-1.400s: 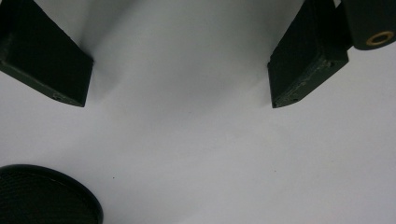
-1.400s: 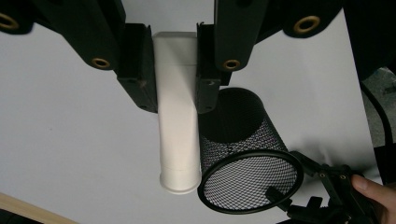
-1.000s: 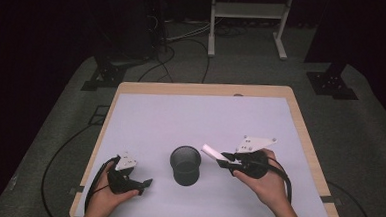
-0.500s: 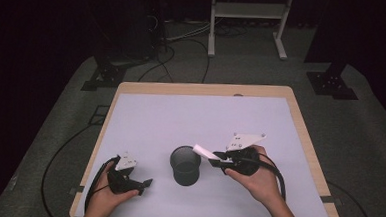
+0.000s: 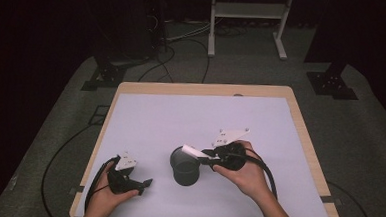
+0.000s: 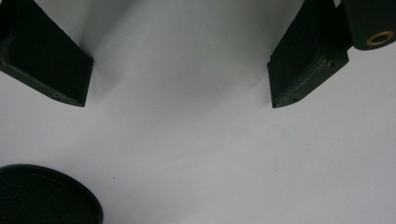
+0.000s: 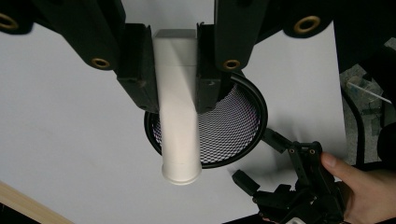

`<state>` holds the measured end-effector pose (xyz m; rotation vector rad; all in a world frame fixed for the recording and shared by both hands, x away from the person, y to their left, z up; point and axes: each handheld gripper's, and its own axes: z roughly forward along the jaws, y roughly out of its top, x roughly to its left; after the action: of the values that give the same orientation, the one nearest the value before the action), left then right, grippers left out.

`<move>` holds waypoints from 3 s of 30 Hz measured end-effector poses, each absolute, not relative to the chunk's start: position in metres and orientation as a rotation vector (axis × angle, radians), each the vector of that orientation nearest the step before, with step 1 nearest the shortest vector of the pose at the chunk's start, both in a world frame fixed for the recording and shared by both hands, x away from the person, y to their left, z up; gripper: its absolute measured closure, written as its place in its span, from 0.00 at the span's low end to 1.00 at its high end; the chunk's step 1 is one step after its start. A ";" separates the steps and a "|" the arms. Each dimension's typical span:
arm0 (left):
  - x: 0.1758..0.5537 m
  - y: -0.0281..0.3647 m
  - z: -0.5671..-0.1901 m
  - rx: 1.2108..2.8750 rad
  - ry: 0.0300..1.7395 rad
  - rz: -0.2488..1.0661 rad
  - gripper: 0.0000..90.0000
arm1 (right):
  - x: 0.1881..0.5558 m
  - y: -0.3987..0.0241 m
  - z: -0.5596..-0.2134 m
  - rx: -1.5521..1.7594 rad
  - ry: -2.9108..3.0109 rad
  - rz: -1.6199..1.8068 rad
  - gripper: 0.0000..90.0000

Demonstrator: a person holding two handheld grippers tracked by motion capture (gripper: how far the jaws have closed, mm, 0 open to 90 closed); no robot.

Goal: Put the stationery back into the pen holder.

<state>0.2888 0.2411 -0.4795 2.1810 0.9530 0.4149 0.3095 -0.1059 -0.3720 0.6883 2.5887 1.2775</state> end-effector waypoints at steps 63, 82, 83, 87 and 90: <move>0.289 0.241 -0.480 2.179 0.954 0.413 0.06 | 0.329 -0.070 -0.371 0.650 2.635 1.266 0.85; 0.289 0.241 -0.479 2.182 0.951 0.416 0.06 | 0.328 -0.105 -0.379 0.705 2.581 1.240 0.52; 0.289 0.241 -0.479 2.183 0.950 0.416 0.06 | 0.327 -0.107 -0.380 0.707 2.581 1.239 0.48; 0.289 0.241 -0.479 2.184 0.950 0.416 0.06 | 0.326 -0.112 -0.381 0.704 2.561 1.254 0.44; 0.289 0.241 -0.479 2.184 0.950 0.415 0.06 | 0.324 -0.119 -0.382 0.716 2.546 1.259 0.38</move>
<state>0.2891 0.2413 -0.4794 2.1837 0.9500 0.4152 0.3236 -0.1185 -0.3821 0.7156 2.5459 1.2588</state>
